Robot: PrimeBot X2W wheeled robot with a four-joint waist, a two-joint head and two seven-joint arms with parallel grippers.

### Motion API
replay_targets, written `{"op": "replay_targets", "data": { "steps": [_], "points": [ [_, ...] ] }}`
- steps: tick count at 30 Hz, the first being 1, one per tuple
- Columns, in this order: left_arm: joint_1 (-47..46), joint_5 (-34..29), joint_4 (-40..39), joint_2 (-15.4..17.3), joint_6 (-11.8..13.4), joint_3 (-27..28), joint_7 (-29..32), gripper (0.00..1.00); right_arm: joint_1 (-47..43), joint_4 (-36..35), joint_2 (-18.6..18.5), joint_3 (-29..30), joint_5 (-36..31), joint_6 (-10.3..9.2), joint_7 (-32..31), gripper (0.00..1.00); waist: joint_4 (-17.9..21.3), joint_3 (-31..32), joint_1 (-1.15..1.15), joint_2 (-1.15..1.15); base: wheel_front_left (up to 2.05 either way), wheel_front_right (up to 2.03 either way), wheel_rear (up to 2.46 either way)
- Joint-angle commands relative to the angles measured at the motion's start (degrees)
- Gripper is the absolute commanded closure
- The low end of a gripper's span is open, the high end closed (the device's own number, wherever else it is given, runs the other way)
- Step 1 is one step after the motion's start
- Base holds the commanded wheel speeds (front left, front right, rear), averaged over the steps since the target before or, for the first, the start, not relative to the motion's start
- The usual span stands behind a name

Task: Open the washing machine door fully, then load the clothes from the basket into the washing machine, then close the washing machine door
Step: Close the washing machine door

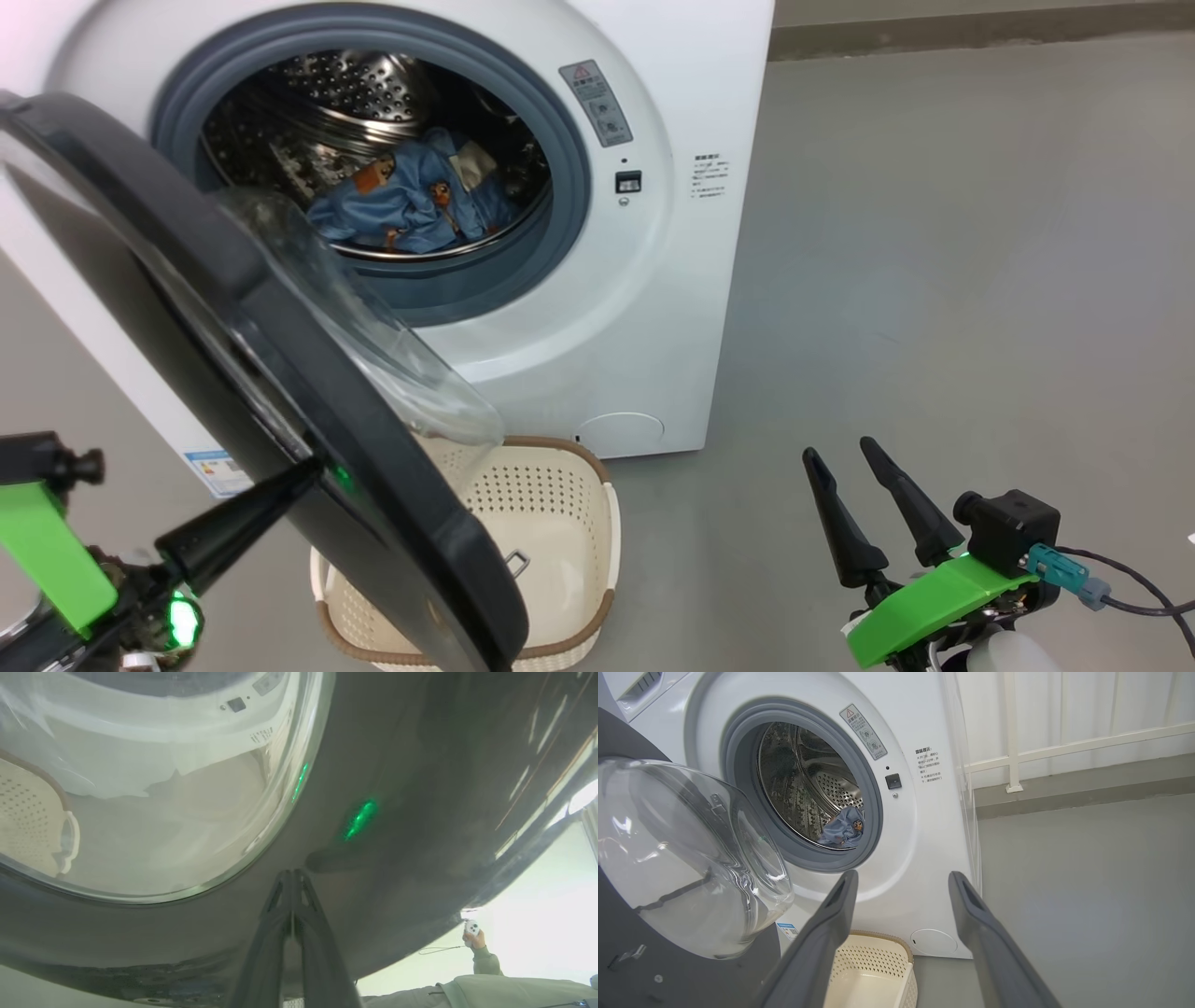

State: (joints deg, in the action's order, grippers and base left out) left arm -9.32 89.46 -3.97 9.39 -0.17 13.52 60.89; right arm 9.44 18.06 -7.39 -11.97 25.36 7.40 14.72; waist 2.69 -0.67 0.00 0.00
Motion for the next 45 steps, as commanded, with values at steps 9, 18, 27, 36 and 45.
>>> {"op": "replay_targets", "data": {
  "steps": [9,18,27,36,45],
  "points": [
    [1.2,-12.2,-3.9,3.6,-6.3,3.9,-9.2,0.00,0.7,-1.3,-0.3,-1.1,0.6,0.09,0.3,0.00,-0.9,0.4,0.00,0.00,0.00,0.00,0.00],
    [5.1,-26.6,-7.9,5.3,-7.3,-1.2,-29.3,0.00,0.8,-1.9,-0.7,-0.2,0.4,0.09,0.3,0.00,-1.0,-0.4,0.00,0.00,0.00,0.00,0.00],
    [6.7,-37.7,-4.2,8.7,-7.3,-8.1,-51.4,0.00,1.1,-2.2,-0.6,0.0,0.0,0.09,0.3,0.00,-1.0,-0.8,0.00,0.00,0.00,0.00,0.00],
    [8.7,-49.6,5.6,9.4,-7.3,-12.7,-70.3,0.00,1.3,-2.4,-0.8,0.2,-0.2,0.09,0.3,0.00,-0.3,-0.7,0.00,0.00,0.00,0.00,0.00],
    [7.8,-59.1,11.9,6.1,-6.8,-14.8,-75.7,0.00,1.4,-2.7,-0.9,0.6,-0.2,0.09,0.3,0.00,-0.2,-1.1,0.00,0.00,0.00,0.00,0.00]
  ]
}}
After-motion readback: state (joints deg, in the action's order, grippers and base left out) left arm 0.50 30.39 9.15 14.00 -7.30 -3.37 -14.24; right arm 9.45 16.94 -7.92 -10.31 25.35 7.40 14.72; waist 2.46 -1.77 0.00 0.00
